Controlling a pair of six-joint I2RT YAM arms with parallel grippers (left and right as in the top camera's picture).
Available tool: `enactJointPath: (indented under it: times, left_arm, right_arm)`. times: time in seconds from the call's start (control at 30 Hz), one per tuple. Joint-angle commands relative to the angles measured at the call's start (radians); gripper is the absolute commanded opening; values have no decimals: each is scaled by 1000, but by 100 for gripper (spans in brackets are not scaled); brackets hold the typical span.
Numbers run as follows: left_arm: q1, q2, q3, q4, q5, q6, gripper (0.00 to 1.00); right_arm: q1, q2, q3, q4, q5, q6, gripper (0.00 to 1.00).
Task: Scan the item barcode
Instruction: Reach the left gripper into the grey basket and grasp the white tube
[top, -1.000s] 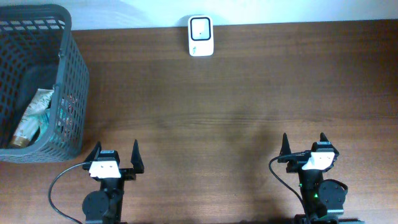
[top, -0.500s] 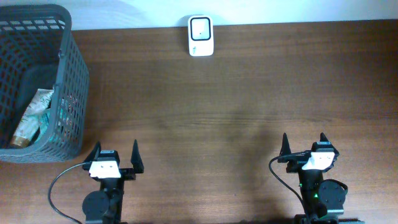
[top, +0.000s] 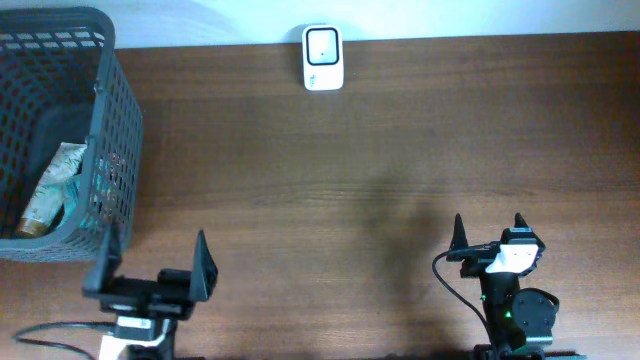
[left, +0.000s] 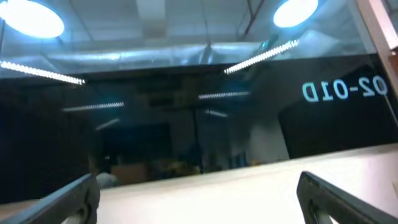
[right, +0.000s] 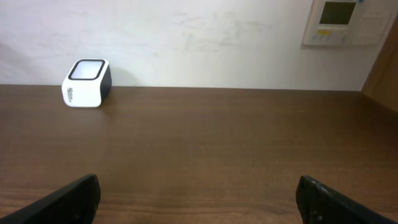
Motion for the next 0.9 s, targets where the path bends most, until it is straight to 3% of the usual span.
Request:
enactJointPath:
  times: [0.0,0.03,0.1,0.23,0.33,0.4,0.47,0.5,0.6,0.67,0.73,0.8,0.87]
  left_arm:
    - [-4,174,247,-13,33,81,99]
    - [-4,211,292,-26,39,113,99]
    - [-4,426,576,-255,37,215,99]
    - [-4,824,1106,-887,201,220,99]
    - [14,970,1261,-922,5,220,99]
    - [101,1121,1454,-1001,-138,153,99]
    - [259,1295,1700,-1194,-146,49,99]
    - [344,1393,1820,-1284,-81,43,99]
    - [449,1545,1933,-1460,64,43,99]
    - [494,1624,1931,-1537,-122,25,99]
    - [529,1683,1931,-1611,-145,13,99]
    - [549,1736,1930,-1667,-150,80,97]
    - [545,1780,1925,-1703,-244,105,93]
  right_arm:
    - [-6,-6,-8,-4,2,2,99]
    - [-6,-6,-8,-3,2,2,99]
    - [-6,-6,-8,-4,2,2,99]
    - [-6,-6,-8,-4,2,2,99]
    - [-6,-6,-8,-4,2,1,99]
    - [-6,-6,-8,-4,2,1,99]
    - [-6,-6,-8,-4,2,2,99]
    - [-6,-6,-8,-4,2,1,99]
    - [-6,-6,-8,-4,2,2,99]
    - [-6,-6,-8,-4,2,2,99]
    - [-6,-6,-8,-4,2,2,99]
    - [-6,-6,-8,-4,2,2,99]
    - [-6,-6,-8,-4,2,1,99]
